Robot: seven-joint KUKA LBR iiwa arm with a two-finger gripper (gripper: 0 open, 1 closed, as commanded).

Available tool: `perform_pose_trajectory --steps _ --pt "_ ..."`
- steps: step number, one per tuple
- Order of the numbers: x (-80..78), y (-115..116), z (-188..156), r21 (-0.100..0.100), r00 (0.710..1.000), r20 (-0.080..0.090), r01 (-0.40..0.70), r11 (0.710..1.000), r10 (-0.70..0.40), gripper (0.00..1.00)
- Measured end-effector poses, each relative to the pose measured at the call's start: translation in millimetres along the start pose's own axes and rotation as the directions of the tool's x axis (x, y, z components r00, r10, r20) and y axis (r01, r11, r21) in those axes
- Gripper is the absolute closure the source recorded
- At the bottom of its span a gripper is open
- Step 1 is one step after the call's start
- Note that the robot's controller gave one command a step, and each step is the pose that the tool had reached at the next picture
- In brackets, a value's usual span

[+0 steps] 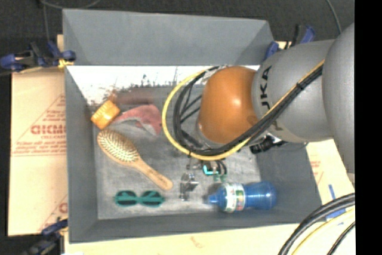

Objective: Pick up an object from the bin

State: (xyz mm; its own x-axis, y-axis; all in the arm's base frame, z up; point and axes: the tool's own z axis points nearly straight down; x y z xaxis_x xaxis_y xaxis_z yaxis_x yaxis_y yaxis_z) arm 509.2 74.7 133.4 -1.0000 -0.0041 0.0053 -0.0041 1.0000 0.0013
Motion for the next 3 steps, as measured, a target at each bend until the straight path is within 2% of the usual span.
perform_pose_trajectory --steps 1,2,3 --pt "-2.1 0.0 -3.6 -0.001 1.000 0.008 -0.002 1.000 0.002 0.00" --pt "-1.8 14.8 21.7 0.002 0.999 0.012 0.053 0.999 -0.053 0.00" --pt "7.2 76.0 60.3 0.003 0.919 0.009 0.394 0.919 -0.394 1.00"
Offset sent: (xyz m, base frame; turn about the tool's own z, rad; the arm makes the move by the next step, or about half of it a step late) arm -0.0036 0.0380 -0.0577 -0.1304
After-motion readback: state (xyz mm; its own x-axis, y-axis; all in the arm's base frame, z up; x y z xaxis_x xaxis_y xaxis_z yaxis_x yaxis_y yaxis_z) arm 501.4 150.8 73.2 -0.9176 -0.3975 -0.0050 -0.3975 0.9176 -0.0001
